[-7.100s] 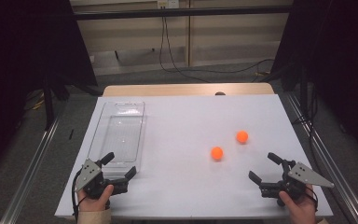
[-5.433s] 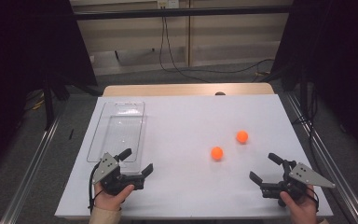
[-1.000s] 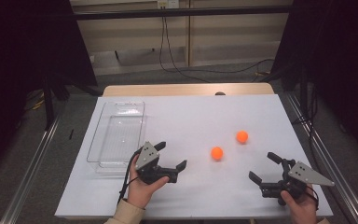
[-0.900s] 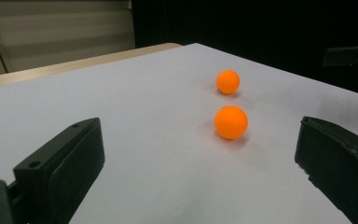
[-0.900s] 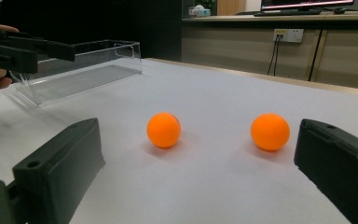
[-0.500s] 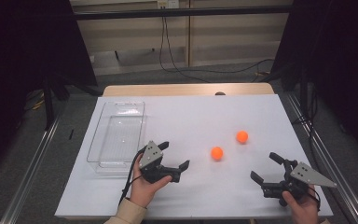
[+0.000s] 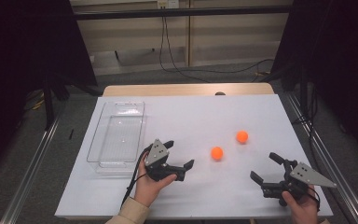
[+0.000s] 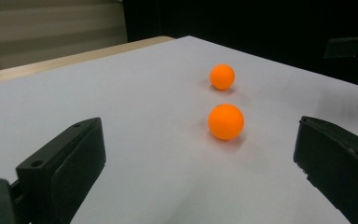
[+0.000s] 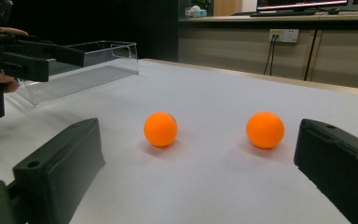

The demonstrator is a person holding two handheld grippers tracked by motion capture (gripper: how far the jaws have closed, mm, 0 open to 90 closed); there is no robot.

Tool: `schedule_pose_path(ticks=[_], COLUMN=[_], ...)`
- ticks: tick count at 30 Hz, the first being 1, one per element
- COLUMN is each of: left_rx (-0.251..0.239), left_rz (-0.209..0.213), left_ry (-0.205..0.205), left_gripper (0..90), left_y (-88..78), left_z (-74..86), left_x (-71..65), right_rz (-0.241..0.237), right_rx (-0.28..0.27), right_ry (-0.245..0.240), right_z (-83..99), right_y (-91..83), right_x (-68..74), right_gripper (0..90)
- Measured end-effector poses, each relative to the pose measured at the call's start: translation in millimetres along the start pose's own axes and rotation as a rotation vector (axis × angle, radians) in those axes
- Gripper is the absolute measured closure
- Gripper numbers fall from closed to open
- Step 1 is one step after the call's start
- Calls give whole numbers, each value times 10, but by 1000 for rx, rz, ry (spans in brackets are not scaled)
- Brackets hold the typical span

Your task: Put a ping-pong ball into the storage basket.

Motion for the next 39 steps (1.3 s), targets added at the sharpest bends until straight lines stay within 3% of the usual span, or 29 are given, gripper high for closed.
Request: schedule_pose_path(ticks=[15, 39], left_rx=[22, 43], left_rz=[22, 56], left_ry=[-24, -7], left_gripper=[22, 22], left_y=[130, 314], left_z=[-28, -97], left_x=[-33, -107], right_rz=[1, -12], right_rx=[5, 2], right_ry=[-13, -25], right_z=[-15, -32], right_y=[27, 42], right_x=[17, 37], right_gripper=[9, 9])
Point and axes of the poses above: each handheld gripper's, and its own axes: y roughly forward along the jaws, z roughly out of its underside, x roughly to its left, the point moved 3 cm from there along y, roughly forward along the jaws, and after that the axes turned 13 degrees about x, right-handed, at the moved point
